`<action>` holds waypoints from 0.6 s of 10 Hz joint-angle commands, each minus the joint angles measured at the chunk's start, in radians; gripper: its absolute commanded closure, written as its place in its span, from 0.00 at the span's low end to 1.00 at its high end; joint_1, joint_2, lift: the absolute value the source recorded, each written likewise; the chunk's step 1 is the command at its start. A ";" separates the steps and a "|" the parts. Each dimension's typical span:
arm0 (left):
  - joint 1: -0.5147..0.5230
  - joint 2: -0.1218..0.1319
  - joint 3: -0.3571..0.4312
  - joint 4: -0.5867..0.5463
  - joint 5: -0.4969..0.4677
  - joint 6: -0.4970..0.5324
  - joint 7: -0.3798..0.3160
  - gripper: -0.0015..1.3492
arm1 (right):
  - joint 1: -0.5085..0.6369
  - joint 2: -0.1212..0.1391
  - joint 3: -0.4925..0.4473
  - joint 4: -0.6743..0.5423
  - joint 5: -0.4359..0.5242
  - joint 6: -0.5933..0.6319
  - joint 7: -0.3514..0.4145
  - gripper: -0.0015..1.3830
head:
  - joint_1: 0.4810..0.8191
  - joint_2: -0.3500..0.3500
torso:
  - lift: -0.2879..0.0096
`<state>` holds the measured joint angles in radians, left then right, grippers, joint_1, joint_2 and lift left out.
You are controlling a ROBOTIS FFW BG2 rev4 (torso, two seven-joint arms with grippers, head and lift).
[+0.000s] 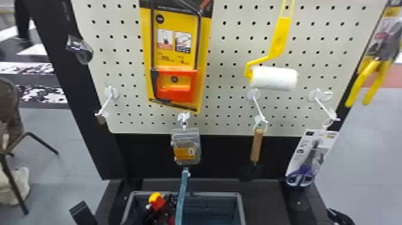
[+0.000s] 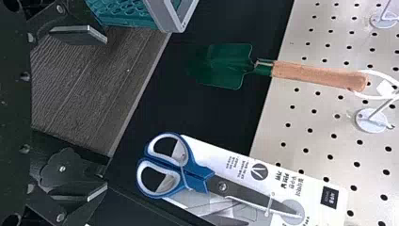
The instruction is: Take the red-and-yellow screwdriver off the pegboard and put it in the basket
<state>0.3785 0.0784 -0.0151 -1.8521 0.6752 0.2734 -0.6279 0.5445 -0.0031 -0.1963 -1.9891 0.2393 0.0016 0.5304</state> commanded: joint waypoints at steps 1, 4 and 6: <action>-0.004 0.001 0.001 0.003 -0.006 0.007 -0.003 0.51 | -0.003 0.004 0.000 0.002 0.000 0.000 0.002 0.15 | 0.20 0.50 | 0.63; -0.015 0.008 0.001 0.008 -0.016 0.010 -0.015 0.10 | -0.001 0.004 0.000 0.002 -0.001 0.000 0.002 0.15 | 0.20 0.50 | 0.63; -0.013 0.008 0.003 0.008 -0.014 0.006 -0.016 0.12 | -0.001 0.004 0.000 0.005 -0.003 0.000 0.003 0.15 | 0.20 0.50 | 0.63</action>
<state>0.3655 0.0859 -0.0124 -1.8445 0.6605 0.2800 -0.6435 0.5439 -0.0031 -0.1963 -1.9855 0.2364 0.0015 0.5337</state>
